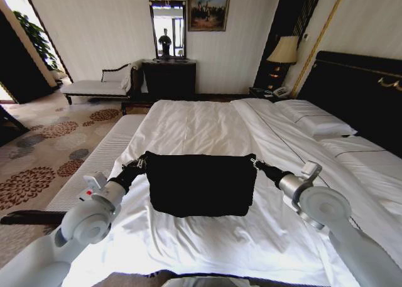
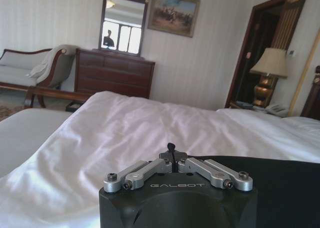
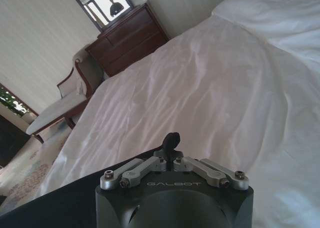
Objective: Fold the clothes on the bed.
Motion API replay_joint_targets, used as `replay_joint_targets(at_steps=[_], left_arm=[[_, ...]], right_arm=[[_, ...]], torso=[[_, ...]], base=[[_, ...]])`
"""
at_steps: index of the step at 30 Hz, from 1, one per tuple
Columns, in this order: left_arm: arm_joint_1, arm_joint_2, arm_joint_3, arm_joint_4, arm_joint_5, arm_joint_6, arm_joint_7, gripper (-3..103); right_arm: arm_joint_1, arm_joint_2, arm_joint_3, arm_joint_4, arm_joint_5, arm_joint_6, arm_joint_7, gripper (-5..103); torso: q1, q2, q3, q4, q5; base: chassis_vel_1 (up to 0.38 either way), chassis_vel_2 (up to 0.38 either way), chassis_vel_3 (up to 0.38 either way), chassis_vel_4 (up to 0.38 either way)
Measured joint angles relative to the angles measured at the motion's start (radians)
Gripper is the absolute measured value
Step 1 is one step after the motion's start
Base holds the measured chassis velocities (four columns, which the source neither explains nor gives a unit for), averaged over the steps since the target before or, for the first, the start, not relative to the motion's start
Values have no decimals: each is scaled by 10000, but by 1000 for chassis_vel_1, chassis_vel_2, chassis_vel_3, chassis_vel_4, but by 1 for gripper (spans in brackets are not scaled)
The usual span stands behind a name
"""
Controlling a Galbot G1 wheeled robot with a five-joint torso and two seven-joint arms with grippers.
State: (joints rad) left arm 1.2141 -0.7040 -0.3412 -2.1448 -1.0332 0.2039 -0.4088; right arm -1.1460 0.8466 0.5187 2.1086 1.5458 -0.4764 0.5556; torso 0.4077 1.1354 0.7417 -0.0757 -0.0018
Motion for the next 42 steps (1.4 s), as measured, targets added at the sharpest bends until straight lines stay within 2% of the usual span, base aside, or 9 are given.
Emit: replay_joint_targets(at_steps=[3,5,9,11,14,19,22,31,42], left_arm=[[-1630,-845,1516,1908,294,-19,137,0],[-1940,-1026,1757,2246,314,-31,144,0],[-4333,-2555,3112,5035,358,-93,282,0],[-4524,-2681,3203,5251,357,-101,319,0],[-5824,-3653,3796,7064,497,-195,675,0],[-7006,-4788,4092,9590,918,-359,1143,0],[-7346,-5188,4105,10276,950,-422,1345,0],[-6984,-5475,3901,10460,1180,-849,1824,0],[-4200,-4875,2914,8321,2457,-2175,2272,0]], right_arm=[[1370,361,-1560,-1983,-645,229,-432,2],[1603,428,-1806,-2330,-754,301,-529,2],[3401,900,-3212,-5177,-1687,947,-1600,2],[3549,937,-3294,-5412,-1792,1015,-1731,2],[4612,1255,-3971,-7200,-3052,1804,-2969,2],[5387,1747,-4388,-8874,-3722,2514,-3786,2],[5735,2088,-4570,-9877,-4170,2892,-4145,2],[5833,2845,-4490,-11379,-5120,4099,-4982,2],[3212,2401,-3356,-9163,-6814,5531,-5484,2]], torso=[[3,-1,1,2,1],[3,0,2,2,4],[3,-2,3,-3,2],[4,-2,3,-2,3],[6,-3,2,-3,6],[2,-3,1,3,1],[3,-2,0,-1,0],[1,-2,-1,5,-3],[-3,1,-4,-2,0]], base=[[0,0,0,0],[0,0,0,0],[0,0,0,0],[0,0,0,0],[0,0,0,0],[0,0,0,0],[0,0,0,0],[0,0,0,0],[0,0,0,0]])
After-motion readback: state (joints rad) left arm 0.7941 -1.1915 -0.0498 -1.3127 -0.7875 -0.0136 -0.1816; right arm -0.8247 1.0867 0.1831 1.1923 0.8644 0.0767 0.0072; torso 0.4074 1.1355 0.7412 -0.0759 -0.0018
